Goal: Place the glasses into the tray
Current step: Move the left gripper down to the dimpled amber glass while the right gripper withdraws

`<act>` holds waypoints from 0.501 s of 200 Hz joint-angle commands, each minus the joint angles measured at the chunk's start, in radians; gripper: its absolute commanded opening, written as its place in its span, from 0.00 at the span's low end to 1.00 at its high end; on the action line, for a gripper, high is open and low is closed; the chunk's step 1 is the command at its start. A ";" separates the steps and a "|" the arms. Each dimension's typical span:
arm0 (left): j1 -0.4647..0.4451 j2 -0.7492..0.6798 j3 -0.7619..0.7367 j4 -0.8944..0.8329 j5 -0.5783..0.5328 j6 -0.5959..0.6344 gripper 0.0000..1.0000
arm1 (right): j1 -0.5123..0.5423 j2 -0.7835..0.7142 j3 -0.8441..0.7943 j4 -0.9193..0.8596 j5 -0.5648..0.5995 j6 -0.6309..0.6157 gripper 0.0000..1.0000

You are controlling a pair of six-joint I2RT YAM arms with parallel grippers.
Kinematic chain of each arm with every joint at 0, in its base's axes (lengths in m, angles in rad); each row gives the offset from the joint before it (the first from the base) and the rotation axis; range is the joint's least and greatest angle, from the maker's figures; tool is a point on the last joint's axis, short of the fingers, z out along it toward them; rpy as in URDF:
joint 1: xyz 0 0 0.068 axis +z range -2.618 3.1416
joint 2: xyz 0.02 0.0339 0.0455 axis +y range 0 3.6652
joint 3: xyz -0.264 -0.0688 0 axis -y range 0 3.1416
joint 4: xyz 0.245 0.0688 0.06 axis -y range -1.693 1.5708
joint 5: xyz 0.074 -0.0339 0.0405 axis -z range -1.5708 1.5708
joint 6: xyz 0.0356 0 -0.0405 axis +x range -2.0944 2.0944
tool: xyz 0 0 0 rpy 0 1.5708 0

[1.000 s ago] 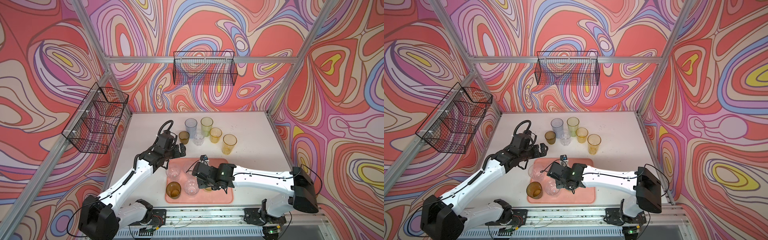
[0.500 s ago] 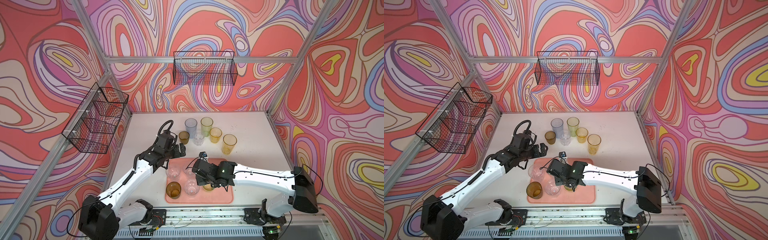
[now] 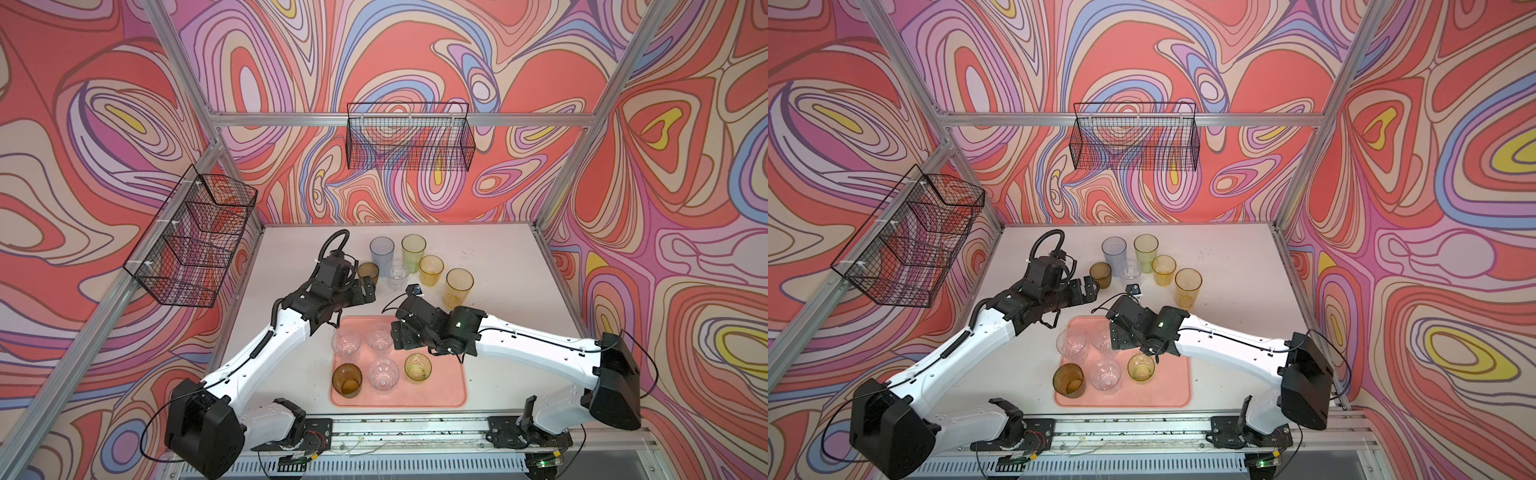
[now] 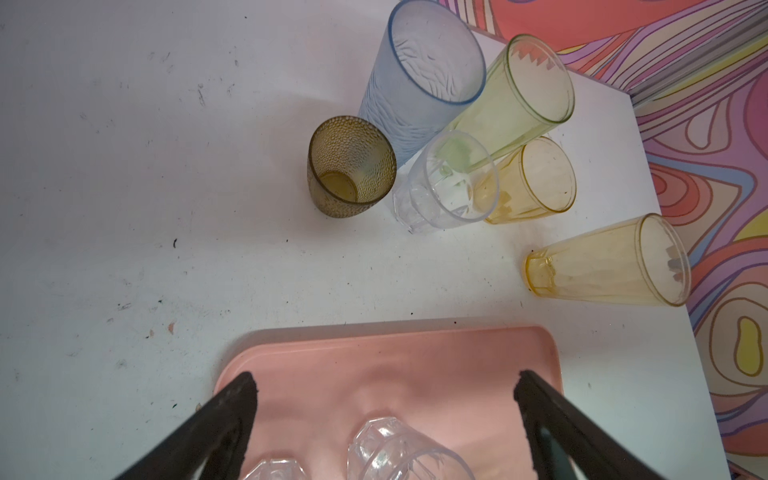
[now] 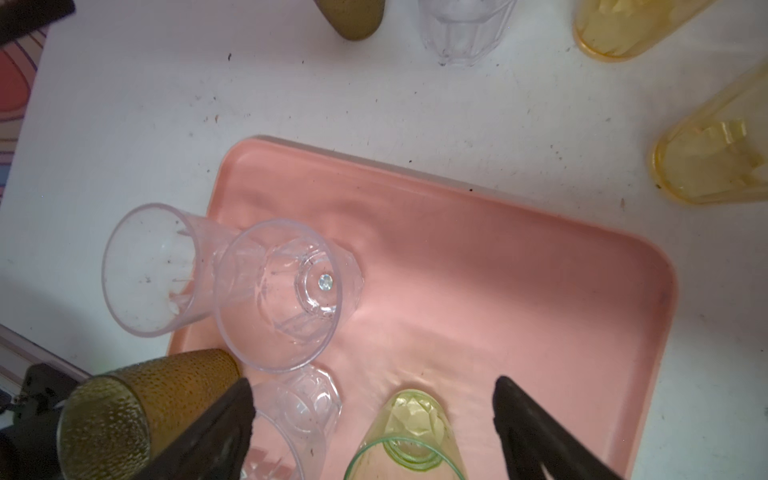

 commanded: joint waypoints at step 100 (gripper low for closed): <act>0.125 0.203 0.095 0.063 0.003 -0.002 0.89 | -0.055 -0.260 -0.152 0.154 0.102 -0.165 0.98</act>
